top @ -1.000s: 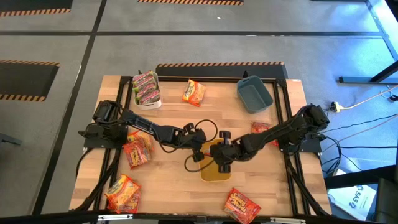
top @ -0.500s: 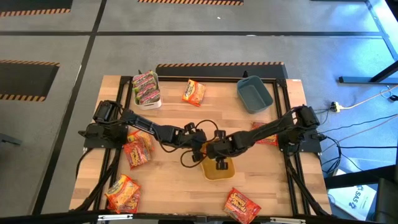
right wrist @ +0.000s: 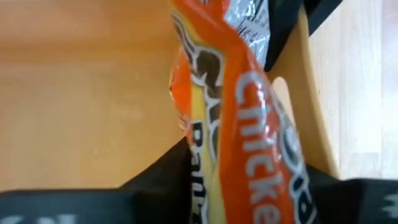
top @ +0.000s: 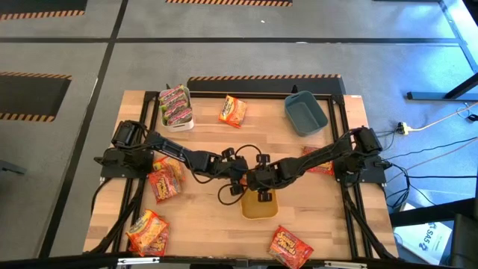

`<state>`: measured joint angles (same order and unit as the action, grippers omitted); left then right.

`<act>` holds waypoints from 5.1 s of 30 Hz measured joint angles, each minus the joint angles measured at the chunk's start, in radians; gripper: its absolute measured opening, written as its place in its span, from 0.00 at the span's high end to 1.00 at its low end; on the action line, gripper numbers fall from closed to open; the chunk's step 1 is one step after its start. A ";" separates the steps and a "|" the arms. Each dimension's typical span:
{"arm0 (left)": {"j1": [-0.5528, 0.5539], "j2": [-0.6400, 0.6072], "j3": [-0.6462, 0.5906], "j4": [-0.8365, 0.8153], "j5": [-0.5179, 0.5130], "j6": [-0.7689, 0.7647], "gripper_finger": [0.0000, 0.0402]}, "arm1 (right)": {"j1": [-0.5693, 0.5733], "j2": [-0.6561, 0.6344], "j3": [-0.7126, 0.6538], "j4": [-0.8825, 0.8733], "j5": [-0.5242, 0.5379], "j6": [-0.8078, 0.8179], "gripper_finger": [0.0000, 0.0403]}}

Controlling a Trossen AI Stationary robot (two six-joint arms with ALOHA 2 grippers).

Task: Sort Maruchan noodles
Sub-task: Put the middle right orange noodle pack into the yellow bin, then put the top right orange noodle pack into the yellow bin

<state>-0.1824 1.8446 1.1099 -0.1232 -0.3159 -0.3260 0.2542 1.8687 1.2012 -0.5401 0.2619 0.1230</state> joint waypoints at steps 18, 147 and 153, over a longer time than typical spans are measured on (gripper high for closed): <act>0.000 -0.124 0.000 -0.031 -0.081 0.121 0.66 | 0.000 0.000 0.000 -0.018 0.065 0.007 0.40; 0.953 -0.052 0.112 -0.109 0.396 0.139 0.44 | -0.548 -0.706 -0.443 0.298 -0.037 -0.334 0.44; 0.996 0.123 0.298 -0.305 0.459 0.091 0.44 | -0.637 -0.706 -0.443 0.304 -0.150 -0.367 0.44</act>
<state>0.8138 1.9676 1.4084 -0.4287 0.1434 -0.2348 -0.3830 1.1629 0.7586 -0.2363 0.1115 -0.2438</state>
